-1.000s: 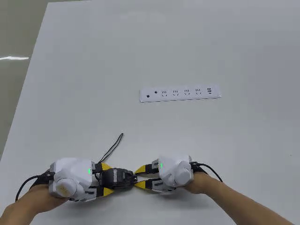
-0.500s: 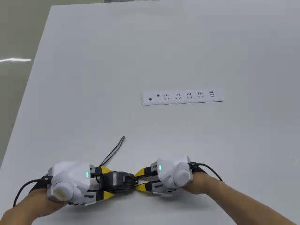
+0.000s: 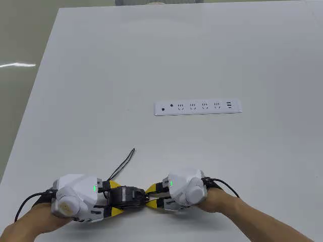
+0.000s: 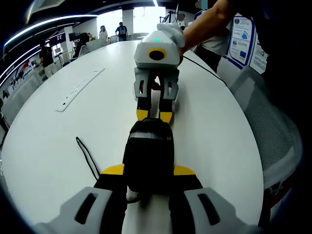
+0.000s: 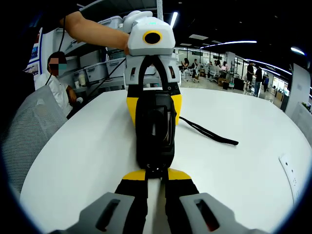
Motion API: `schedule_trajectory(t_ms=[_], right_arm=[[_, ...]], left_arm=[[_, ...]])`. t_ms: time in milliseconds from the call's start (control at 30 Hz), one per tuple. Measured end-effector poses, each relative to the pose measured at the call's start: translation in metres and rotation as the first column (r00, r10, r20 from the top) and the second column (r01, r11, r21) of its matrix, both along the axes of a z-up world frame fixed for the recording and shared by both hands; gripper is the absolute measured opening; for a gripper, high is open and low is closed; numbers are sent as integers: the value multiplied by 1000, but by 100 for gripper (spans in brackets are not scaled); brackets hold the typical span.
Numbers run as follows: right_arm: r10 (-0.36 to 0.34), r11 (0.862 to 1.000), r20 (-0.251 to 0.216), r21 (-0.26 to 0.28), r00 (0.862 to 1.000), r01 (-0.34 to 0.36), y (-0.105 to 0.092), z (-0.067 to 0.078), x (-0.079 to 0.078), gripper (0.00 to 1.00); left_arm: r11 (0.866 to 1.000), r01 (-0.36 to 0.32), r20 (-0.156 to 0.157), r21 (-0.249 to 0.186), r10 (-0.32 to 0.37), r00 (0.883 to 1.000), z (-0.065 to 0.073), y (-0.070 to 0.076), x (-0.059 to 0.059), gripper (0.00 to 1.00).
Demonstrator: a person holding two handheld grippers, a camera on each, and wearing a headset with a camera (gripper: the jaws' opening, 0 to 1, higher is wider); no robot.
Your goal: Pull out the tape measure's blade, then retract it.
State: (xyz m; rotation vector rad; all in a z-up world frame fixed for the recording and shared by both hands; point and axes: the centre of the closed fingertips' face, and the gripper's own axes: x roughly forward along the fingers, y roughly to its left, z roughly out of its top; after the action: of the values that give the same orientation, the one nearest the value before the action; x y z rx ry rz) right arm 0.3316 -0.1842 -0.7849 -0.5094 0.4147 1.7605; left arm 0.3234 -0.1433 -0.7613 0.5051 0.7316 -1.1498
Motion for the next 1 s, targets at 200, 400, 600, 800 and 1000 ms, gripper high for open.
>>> schedule_trajectory(t_ms=[200, 400, 600, 800, 1000], right_arm=[[5, 1000, -4, 4, 1000, -5, 0, 1, 0, 11], [6, 1000, -7, 4, 1000, -6, 0, 3, 0, 10], [4, 1000, -15, 5, 1000, -4, 0, 4, 0, 10], [-1, 1000, -28, 6, 1000, 1, -1, 5, 0, 10], [-5, 1000, -39, 0, 999, 5, -3, 4, 0, 10]], left_arm=[[1000, -3, -4, 0, 3, 1000, 0, 2, 0, 29], [1000, -5, -5, 1, 5, 1000, 0, 3, -1, 29], [1000, -8, -7, 1, 8, 1000, -1, 3, -1, 29], [1000, -10, -10, 4, 10, 1000, -1, 3, -1, 29], [1000, -11, -12, 5, 11, 1000, -1, 3, -1, 29]])
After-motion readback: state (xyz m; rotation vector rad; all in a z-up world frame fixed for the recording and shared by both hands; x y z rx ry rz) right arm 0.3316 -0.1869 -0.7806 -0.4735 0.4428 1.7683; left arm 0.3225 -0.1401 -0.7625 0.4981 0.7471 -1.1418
